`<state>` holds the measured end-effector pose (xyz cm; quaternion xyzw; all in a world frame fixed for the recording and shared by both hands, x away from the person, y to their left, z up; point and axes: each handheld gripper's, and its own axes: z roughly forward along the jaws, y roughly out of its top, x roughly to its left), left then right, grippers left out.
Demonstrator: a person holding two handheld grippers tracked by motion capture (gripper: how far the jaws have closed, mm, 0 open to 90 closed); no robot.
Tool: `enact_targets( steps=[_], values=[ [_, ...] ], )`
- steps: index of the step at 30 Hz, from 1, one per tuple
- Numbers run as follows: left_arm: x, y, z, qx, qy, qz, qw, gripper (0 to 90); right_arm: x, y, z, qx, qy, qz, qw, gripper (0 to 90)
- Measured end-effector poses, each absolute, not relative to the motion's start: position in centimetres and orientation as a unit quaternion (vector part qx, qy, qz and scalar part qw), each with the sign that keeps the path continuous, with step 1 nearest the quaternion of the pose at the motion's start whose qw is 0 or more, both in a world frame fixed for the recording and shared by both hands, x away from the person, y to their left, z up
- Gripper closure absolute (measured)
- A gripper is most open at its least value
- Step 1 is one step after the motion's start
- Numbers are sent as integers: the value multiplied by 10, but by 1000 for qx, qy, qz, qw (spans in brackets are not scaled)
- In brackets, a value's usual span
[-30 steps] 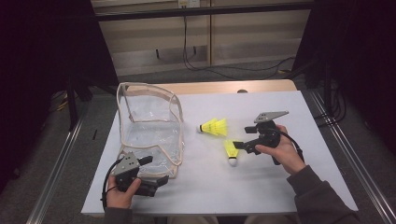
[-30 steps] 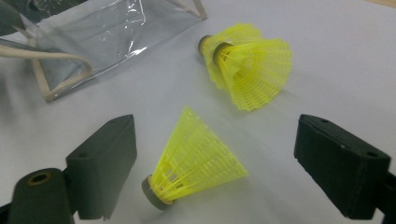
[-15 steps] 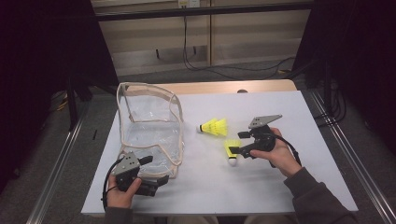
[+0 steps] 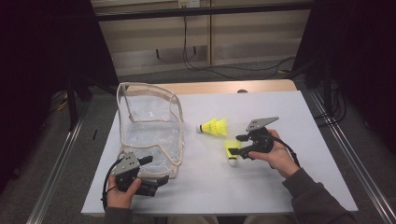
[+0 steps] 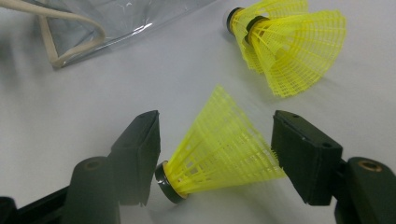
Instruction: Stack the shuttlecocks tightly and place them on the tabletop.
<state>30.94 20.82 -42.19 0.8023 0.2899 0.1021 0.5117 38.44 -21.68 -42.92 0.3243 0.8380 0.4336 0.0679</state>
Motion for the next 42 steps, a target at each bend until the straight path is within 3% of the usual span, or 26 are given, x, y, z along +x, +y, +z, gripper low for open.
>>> enact_targets(
  steps=[8, 21, 27, 37, 42],
  values=[
    [310, 208, -422, 802, 289, 101, 512, 35, 384, -218, -432, 320, 840, 433, 70, 382],
    [310, 209, -422, 803, 289, 100, 512, 35, 385, -215, -435, 318, 842, 429, 75, 378],
    [309, 209, -421, 802, 289, 101, 513, 35, 385, -213, -436, 305, 849, 424, 81, 439],
    [307, 209, -421, 800, 291, 103, 515, 40, 383, -215, -433, 290, 848, 438, 74, 632],
    [306, 210, -421, 801, 293, 105, 511, 41, 381, -217, -429, 290, 845, 444, 70, 666]
  ],
)
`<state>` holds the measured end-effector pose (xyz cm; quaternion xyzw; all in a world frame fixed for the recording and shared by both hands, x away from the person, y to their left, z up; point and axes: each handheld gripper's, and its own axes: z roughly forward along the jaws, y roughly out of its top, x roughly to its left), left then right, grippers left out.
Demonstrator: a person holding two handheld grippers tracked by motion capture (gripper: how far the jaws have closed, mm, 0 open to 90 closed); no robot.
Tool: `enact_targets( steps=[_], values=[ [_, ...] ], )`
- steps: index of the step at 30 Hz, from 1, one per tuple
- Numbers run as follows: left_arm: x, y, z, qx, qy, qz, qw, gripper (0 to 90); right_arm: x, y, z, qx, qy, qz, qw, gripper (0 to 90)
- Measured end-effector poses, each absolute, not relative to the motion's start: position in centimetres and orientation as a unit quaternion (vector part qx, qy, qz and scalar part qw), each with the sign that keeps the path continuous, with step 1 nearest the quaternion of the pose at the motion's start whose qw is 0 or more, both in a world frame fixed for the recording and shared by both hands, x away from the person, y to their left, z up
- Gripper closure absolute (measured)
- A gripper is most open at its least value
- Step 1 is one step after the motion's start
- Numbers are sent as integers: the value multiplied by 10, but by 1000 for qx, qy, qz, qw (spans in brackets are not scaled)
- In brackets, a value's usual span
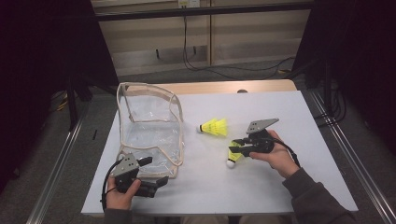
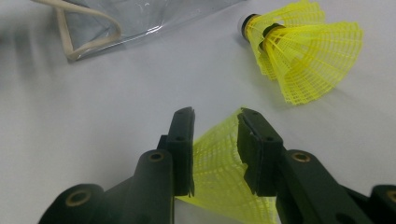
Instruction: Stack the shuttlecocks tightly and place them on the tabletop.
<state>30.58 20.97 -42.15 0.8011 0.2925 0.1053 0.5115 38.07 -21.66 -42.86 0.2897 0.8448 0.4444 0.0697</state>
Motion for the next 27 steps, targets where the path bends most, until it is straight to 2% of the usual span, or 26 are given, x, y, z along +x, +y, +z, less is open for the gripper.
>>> enact_targets(
  steps=[10, 27],
  values=[
    [306, 210, -421, 801, 293, 104, 512, 40, 375, -220, -422, 285, 846, 444, 71, 640],
    [308, 209, -421, 802, 291, 105, 511, 38, 367, -230, -418, 285, 854, 430, 71, 708]
  ],
)
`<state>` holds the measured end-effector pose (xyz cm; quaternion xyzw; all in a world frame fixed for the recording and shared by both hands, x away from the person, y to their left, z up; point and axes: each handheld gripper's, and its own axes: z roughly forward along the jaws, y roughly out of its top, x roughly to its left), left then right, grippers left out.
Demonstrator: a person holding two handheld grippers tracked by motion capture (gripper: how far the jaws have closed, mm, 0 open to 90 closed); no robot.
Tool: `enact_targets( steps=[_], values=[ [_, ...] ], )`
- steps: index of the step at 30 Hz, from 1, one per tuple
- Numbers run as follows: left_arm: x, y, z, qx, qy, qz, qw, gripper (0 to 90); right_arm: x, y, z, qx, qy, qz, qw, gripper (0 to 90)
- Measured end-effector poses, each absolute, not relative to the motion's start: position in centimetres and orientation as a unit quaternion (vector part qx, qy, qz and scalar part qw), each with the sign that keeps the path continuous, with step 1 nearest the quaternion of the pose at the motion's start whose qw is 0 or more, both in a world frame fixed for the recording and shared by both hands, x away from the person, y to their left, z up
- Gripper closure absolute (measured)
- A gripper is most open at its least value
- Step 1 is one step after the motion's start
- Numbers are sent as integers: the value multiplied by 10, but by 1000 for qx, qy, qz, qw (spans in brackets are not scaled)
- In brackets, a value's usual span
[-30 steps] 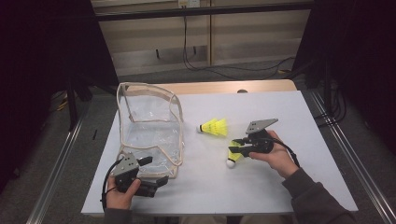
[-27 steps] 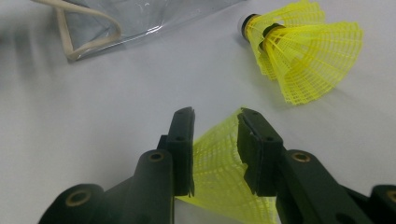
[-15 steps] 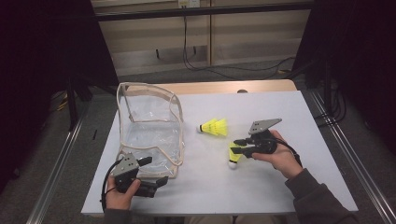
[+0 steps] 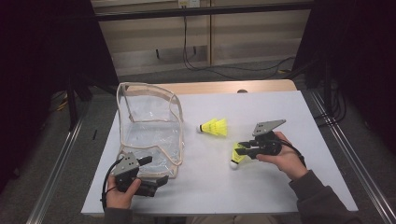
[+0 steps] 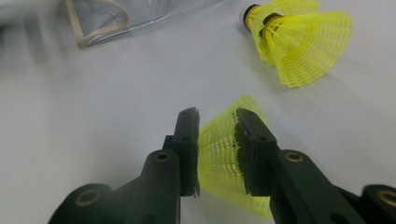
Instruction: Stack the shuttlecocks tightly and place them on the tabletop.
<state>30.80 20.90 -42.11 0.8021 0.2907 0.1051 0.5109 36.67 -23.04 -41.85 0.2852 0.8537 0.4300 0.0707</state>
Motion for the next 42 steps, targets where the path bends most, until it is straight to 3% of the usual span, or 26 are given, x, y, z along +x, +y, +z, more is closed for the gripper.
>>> enact_targets(
  steps=[17, 25, 42],
  values=[
    [308, 209, -421, 801, 290, 105, 512, 36, 362, -235, -415, 277, 851, 442, 54, 809],
    [308, 209, -421, 801, 290, 105, 513, 36, 362, -232, -411, 279, 843, 453, 78, 880],
    [308, 209, -421, 801, 291, 105, 513, 36, 369, -220, -413, 294, 819, 477, 126, 887]
  ],
)
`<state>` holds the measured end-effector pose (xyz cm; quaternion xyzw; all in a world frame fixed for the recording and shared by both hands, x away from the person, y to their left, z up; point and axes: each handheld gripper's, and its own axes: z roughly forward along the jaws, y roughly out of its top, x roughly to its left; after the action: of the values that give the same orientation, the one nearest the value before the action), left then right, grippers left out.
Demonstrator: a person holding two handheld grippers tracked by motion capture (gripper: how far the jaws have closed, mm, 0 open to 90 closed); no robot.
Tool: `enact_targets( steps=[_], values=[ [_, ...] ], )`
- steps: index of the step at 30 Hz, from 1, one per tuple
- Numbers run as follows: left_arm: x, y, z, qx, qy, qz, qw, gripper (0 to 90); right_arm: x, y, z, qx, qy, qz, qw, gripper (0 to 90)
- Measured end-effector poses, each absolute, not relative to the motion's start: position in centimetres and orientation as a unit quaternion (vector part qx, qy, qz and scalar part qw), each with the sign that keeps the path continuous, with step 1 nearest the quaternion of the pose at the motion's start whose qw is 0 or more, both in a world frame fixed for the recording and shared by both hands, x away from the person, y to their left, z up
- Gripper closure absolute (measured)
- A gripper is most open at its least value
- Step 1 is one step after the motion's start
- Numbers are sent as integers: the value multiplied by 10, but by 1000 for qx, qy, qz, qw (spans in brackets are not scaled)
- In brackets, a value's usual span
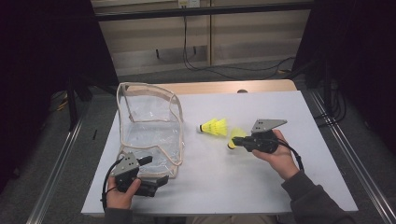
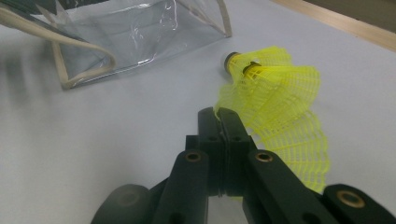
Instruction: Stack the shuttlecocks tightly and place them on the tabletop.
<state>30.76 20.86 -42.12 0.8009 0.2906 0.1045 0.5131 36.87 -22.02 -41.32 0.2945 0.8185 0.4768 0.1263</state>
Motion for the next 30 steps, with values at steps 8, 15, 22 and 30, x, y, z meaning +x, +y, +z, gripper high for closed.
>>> enact_targets(
  steps=[8, 15, 22, 30],
  values=[
    [307, 208, -422, 800, 291, 106, 514, 36, 369, -213, -419, 283, 829, 467, 116, 884],
    [307, 209, -421, 800, 290, 104, 515, 36, 367, -211, -419, 278, 833, 465, 113, 871],
    [307, 208, -421, 799, 291, 106, 515, 36, 365, -212, -419, 277, 835, 462, 110, 863],
    [307, 209, -422, 800, 291, 103, 515, 36, 366, -217, -421, 290, 836, 453, 106, 804]
  ],
)
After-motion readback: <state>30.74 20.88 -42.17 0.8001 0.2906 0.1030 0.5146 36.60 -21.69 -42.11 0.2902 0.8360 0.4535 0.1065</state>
